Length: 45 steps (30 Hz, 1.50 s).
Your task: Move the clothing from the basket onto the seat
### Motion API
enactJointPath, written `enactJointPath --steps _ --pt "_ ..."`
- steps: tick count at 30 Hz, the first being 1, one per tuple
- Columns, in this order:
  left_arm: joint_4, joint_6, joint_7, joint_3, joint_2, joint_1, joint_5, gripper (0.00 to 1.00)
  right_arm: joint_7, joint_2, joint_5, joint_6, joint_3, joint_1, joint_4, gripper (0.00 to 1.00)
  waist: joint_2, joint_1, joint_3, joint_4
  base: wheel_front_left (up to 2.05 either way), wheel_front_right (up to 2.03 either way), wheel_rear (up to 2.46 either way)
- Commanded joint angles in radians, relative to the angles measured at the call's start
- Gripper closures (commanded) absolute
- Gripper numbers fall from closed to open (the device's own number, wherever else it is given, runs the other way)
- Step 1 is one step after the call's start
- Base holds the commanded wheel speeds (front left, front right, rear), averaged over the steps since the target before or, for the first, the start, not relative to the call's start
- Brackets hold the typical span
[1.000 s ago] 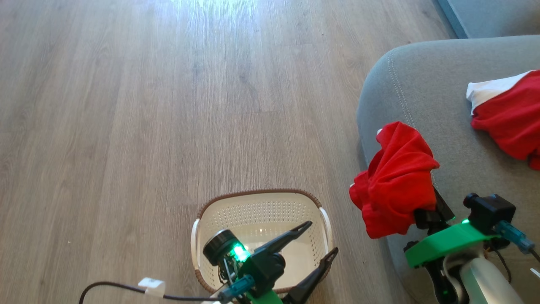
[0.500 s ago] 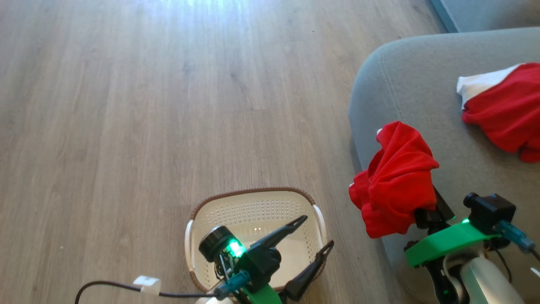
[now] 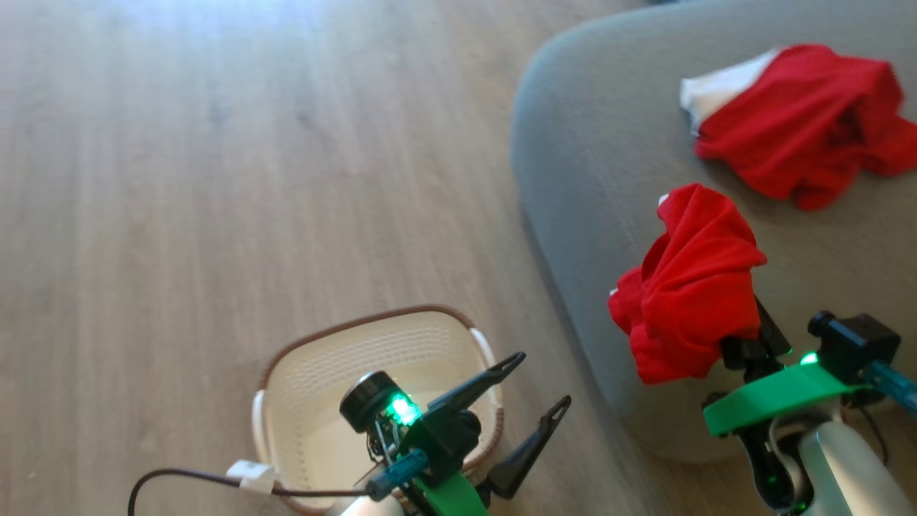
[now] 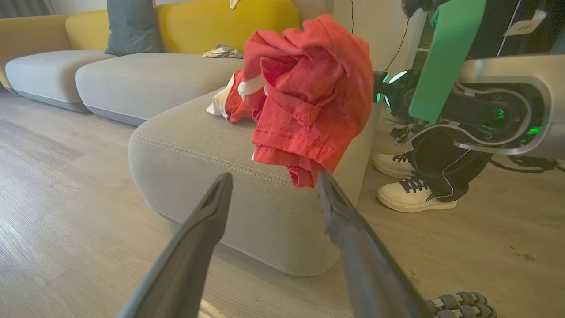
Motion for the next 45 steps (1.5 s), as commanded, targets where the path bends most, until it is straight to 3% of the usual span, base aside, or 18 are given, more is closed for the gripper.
enactJointPath --steps 1,10,17,33,45 --pt "-0.036 -0.001 -0.005 0.035 -0.013 -0.062 0.010 0.00 -0.002 -0.020 -0.005 0.007 0.017 -0.052 -0.039 1.00 0.0000 0.0000 0.028 -0.060 0.00 0.00 0.00" --pt "-0.021 -0.001 -0.005 0.005 -0.016 -0.109 0.012 0.00 -0.002 -0.006 0.004 0.007 -0.016 -0.047 -0.043 1.00 0.0000 0.0000 0.072 -0.192 0.00 0.00 0.00" --pt "-0.013 -0.001 -0.005 0.010 -0.016 -0.129 0.012 0.00 -0.002 0.014 0.006 0.007 -0.057 -0.031 -0.048 1.00 0.0000 0.0000 0.093 -0.237 0.00 0.00 0.00" --pt "-0.021 -0.001 -0.005 0.064 -0.027 -0.126 0.016 0.00 -0.002 -0.002 -0.014 0.007 -0.120 -0.059 -0.081 1.00 0.0000 0.0000 0.110 -0.185 0.00 0.00 0.00" --pt "-0.011 -0.001 -0.005 0.045 -0.018 -0.199 0.047 0.00 -0.002 -0.193 -0.004 0.007 -0.235 -0.319 -0.115 1.00 0.0000 0.0000 0.260 -0.121 0.00 0.00 0.00"
